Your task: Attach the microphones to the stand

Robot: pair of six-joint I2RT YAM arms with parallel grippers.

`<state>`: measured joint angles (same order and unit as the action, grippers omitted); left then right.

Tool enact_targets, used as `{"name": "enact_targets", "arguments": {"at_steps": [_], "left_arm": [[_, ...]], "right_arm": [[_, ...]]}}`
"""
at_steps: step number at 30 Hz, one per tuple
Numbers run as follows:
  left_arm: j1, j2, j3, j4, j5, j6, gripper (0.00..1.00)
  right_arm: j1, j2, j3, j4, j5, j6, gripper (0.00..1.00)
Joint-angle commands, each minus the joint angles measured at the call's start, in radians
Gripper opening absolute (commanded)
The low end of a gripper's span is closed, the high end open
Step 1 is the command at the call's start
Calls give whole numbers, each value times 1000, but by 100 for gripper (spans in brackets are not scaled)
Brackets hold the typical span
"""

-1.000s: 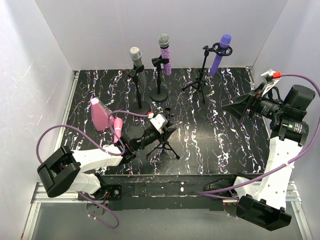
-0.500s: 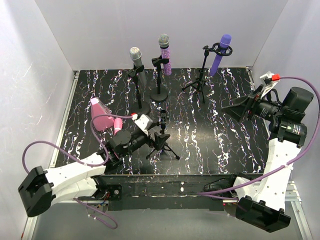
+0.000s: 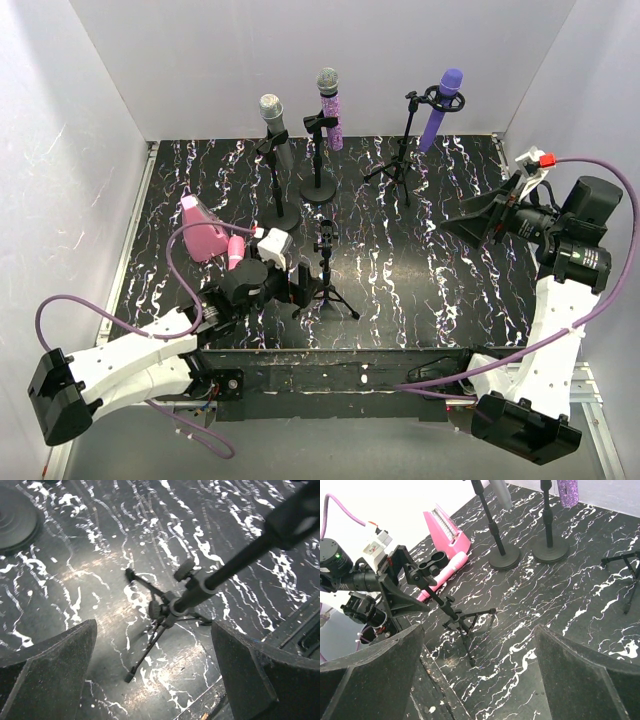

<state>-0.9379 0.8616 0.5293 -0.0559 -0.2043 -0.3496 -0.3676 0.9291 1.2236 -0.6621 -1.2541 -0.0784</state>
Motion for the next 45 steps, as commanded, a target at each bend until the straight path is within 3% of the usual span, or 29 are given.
{"name": "enact_targets", "arguments": {"at_steps": [1,10,27,45], "left_arm": [[4,19,92,-183,-147,-74,98],[27,47,143,-311,-262,-138,98],[203,43,149,-450,-329,-219,98],[263,36,75,-418,-457,-216,98]], "right_arm": [[-5,-1,-29,10,-27,-27,97],[-4,10,-73,10,-21,-49,97],[-5,30,-108,18,-21,-64,97],[-5,34,-105,21,-27,-64,97]]}}
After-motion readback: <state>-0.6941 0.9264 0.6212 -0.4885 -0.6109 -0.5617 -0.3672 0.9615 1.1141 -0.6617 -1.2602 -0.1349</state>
